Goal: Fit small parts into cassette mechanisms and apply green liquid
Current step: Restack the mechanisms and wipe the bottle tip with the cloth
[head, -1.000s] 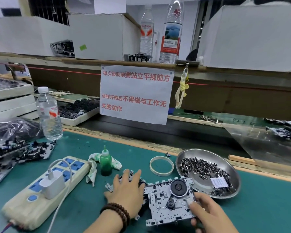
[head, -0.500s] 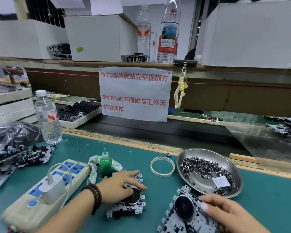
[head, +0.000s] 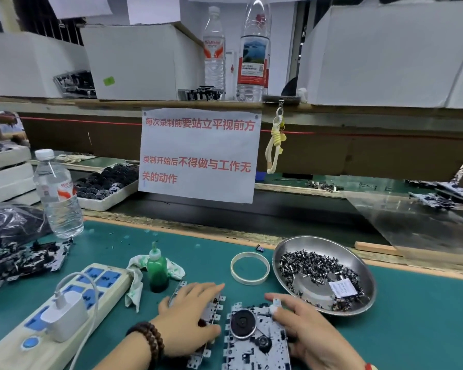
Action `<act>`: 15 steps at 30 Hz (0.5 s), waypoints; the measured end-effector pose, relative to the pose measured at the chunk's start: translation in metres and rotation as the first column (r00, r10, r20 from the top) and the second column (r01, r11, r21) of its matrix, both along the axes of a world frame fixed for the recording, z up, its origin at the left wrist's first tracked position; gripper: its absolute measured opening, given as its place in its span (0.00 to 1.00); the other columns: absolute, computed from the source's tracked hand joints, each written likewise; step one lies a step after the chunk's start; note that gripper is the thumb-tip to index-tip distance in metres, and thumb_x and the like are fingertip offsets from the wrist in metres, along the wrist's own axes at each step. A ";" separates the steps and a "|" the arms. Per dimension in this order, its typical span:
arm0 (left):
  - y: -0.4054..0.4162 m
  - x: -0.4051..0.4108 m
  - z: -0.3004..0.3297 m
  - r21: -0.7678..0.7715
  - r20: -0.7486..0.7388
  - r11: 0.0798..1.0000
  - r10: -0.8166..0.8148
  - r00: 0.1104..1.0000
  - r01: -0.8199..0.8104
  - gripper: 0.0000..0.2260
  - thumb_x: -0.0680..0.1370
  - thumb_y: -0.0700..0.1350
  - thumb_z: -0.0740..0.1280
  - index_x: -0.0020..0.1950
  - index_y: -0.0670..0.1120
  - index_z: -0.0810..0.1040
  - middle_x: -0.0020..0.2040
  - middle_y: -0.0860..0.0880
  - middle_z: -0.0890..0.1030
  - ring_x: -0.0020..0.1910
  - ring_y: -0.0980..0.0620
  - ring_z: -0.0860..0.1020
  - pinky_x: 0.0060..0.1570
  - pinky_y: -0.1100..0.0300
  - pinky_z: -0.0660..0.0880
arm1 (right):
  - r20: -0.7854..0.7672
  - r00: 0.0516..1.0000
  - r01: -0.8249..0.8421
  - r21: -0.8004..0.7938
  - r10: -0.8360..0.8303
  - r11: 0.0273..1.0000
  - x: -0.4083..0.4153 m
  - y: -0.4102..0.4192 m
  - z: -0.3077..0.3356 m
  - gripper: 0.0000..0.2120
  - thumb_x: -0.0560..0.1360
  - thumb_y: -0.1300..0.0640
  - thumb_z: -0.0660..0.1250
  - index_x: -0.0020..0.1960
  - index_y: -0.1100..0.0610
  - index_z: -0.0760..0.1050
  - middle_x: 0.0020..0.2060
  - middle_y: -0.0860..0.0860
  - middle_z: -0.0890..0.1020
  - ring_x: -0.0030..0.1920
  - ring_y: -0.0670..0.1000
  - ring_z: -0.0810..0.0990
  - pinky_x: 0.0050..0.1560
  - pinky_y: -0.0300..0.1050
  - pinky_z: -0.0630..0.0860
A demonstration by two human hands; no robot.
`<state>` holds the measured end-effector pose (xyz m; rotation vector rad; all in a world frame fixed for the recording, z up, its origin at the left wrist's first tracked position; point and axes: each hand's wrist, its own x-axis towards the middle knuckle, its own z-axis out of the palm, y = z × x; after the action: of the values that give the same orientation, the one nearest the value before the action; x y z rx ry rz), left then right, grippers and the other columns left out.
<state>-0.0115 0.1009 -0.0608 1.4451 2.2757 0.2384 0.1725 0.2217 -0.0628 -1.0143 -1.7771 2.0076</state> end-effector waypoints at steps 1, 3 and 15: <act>-0.003 -0.001 0.003 -0.012 0.024 1.000 -0.017 1.000 0.017 0.30 0.78 0.54 0.59 0.74 0.62 0.46 0.74 0.64 0.49 0.74 0.58 0.44 0.71 0.43 0.43 | 0.030 0.999 -0.036 0.078 0.034 0.996 -0.003 -0.004 0.000 0.11 0.77 0.63 0.62 0.57 0.52 0.75 0.50 0.54 0.80 0.43 0.46 0.78 0.39 0.31 0.74; -0.011 -0.002 0.007 -0.034 0.069 0.999 -0.039 0.997 0.042 0.29 0.79 0.52 0.58 0.74 0.62 0.45 0.74 0.64 0.48 0.74 0.57 0.43 0.71 0.42 0.42 | 0.079 0.995 -0.072 0.170 0.059 0.983 -0.011 -0.008 0.000 0.12 0.78 0.62 0.61 0.58 0.50 0.74 0.52 0.56 0.80 0.44 0.46 0.76 0.39 0.27 0.69; -0.058 -0.041 0.015 -0.110 0.060 0.993 -0.039 0.997 0.045 0.26 0.81 0.45 0.56 0.73 0.66 0.51 0.76 0.62 0.43 0.75 0.56 0.38 0.70 0.40 0.36 | 0.027 0.997 -0.071 0.049 0.070 0.996 -0.069 -0.058 -0.012 0.07 0.77 0.64 0.63 0.51 0.54 0.76 0.40 0.59 0.75 0.37 0.53 0.72 0.38 0.42 0.72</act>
<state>-0.0522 0.0433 -0.0458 1.4094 2.1746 0.1356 0.1037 0.1638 -0.0751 -0.9786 -1.8918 1.9892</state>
